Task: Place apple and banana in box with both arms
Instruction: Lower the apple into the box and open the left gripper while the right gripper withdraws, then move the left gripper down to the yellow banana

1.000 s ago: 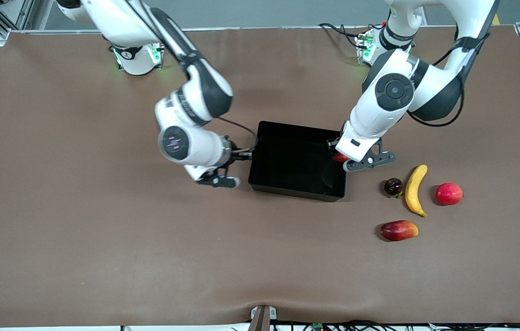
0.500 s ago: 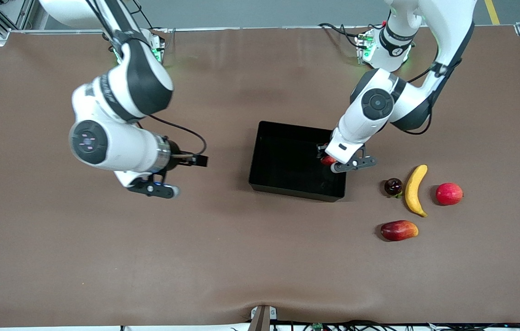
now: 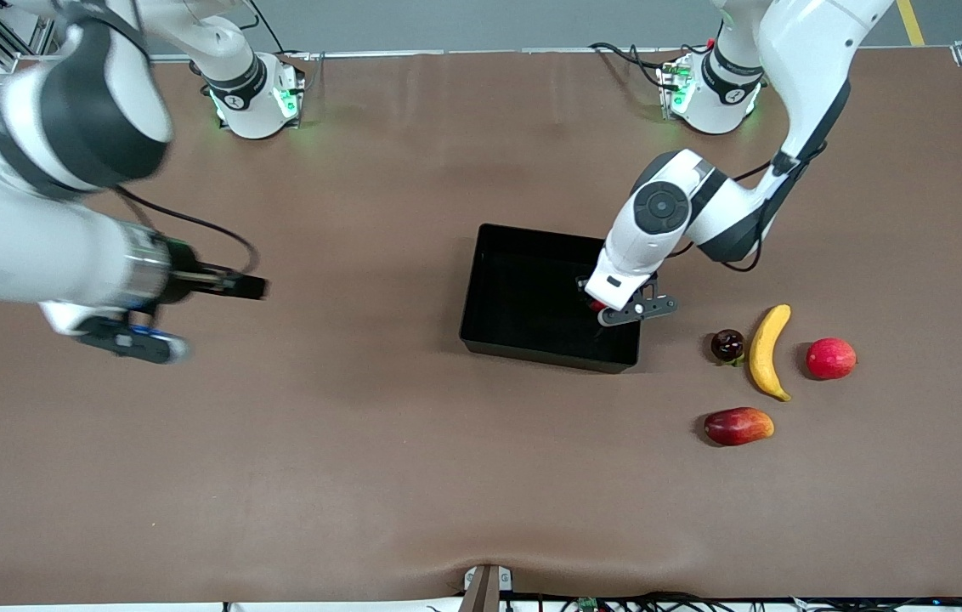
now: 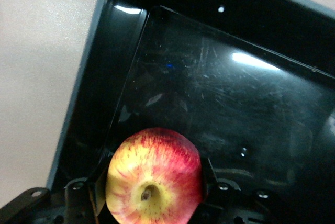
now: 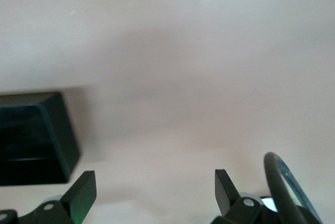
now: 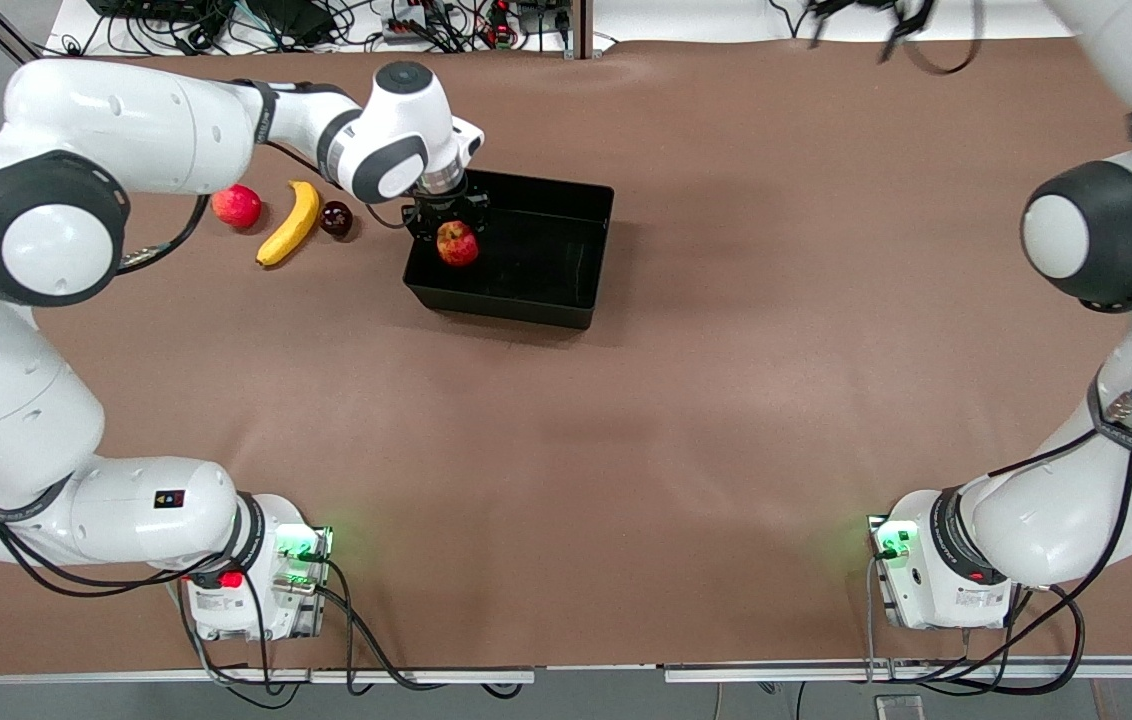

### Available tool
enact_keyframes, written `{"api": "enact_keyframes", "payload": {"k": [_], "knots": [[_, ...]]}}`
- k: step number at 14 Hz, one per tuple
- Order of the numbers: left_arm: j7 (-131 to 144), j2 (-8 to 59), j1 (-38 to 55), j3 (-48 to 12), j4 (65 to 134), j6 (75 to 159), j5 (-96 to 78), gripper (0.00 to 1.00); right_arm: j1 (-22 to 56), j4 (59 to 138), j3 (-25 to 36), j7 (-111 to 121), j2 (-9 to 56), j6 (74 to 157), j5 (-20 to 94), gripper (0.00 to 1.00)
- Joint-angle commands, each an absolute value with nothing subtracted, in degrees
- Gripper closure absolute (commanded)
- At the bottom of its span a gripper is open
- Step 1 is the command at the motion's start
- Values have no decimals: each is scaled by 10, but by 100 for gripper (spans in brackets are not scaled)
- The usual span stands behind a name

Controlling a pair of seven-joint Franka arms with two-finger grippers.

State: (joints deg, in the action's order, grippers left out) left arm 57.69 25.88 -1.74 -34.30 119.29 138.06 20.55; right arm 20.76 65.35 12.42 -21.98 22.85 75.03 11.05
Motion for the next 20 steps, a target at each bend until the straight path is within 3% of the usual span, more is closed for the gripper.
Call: {"api": "enact_keyframes", "payload": {"k": [1, 5, 6, 7, 8, 11, 14, 15, 20], "knots": [[646, 284, -12, -346, 1195, 1410, 263, 100, 207, 670, 117, -158, 170, 711, 43, 0], [671, 298, -11, -346, 1194, 1410, 274, 100, 147, 719, 119, -149, 104, 688, 40, 0], [671, 301, -12, -346, 1194, 1410, 275, 78, 133, 719, 117, -146, 99, 688, 46, 0], [671, 300, -14, -346, 1194, 1409, 275, 33, 121, 719, 114, -140, 93, 686, 47, 0], [673, 294, -15, -347, 1194, 1407, 275, 0, 107, 720, 112, -123, 89, 682, 47, 0], [695, 243, -19, -375, 1190, 1377, 271, 0, 78, 720, 83, -87, 93, 683, 40, 0], [694, 187, -28, -403, 1159, 1303, 243, 0, -61, 715, -56, -83, 95, 688, 35, 0], [690, 176, -28, -405, 1141, 1283, 236, 0, -76, 712, -72, -83, 95, 688, 30, 0], [542, 166, -94, -405, 1060, 1175, 233, 0, -76, 729, -63, -86, 70, 691, 26, 0]]}}
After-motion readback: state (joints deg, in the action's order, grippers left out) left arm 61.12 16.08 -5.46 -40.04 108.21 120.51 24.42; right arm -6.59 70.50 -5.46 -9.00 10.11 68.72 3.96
